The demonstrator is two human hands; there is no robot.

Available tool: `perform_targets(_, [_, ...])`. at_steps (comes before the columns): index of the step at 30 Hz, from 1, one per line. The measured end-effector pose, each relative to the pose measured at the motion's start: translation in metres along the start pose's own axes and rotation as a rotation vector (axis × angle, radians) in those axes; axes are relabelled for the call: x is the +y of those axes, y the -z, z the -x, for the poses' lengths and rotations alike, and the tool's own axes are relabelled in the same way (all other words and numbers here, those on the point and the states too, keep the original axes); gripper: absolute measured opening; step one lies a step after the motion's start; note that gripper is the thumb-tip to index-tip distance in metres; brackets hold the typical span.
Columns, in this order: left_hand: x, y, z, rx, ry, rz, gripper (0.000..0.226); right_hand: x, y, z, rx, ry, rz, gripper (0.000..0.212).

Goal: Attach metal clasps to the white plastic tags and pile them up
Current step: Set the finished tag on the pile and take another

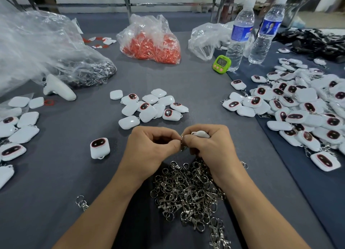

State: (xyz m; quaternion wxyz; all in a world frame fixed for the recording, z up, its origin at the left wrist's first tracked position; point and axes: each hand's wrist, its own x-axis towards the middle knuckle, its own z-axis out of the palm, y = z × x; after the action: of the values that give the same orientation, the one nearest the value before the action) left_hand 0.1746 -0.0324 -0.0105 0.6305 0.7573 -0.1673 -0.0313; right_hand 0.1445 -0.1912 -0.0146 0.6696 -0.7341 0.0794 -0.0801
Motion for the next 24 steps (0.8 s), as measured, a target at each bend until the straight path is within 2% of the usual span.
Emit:
perform_targets(7, [-0.001, 0.003, 0.001, -0.021, 0.037, -0.042, 0.008, -0.002, 0.000, 0.002, -0.069, -0.007, 0.044, 0.010])
perform_targets(9, [-0.001, 0.000, 0.001, 0.006, 0.020, -0.055, 0.011, -0.003, 0.001, 0.003, -0.037, 0.014, 0.078, 0.011])
perform_targets(11, [0.000, -0.001, 0.000, 0.148, 0.031, -0.045, 0.011, -0.001, 0.004, 0.002, 0.062, 0.073, 0.200, 0.025])
perform_targets(13, [-0.002, 0.005, -0.003, 0.370, 0.024, -0.107, 0.010, 0.000, 0.006, 0.001, 0.112, 0.116, 0.366, 0.041])
perform_targets(16, [-0.004, 0.017, -0.003, 0.571, -0.058, -0.393, 0.004, -0.002, -0.001, 0.003, 0.000, 0.092, 0.578, 0.053])
perform_targets(18, [-0.007, 0.018, -0.003, 0.567, -0.072, -0.572, 0.008, -0.005, -0.003, 0.006, -0.196, 0.116, 0.650, 0.058])
perform_targets(21, [-0.012, 0.013, -0.002, 0.474, -0.068, -0.798, 0.010, -0.010, 0.001, 0.010, -0.443, 0.065, 0.518, 0.052])
perform_targets(22, [-0.013, 0.012, -0.002, 0.421, -0.069, -0.834, 0.009, -0.011, 0.004, 0.011, -0.439, 0.053, 0.446, 0.049])
perform_targets(24, [-0.014, 0.009, -0.001, 0.286, -0.092, -0.861, 0.008, -0.010, 0.007, 0.010, -0.321, 0.057, 0.269, 0.048])
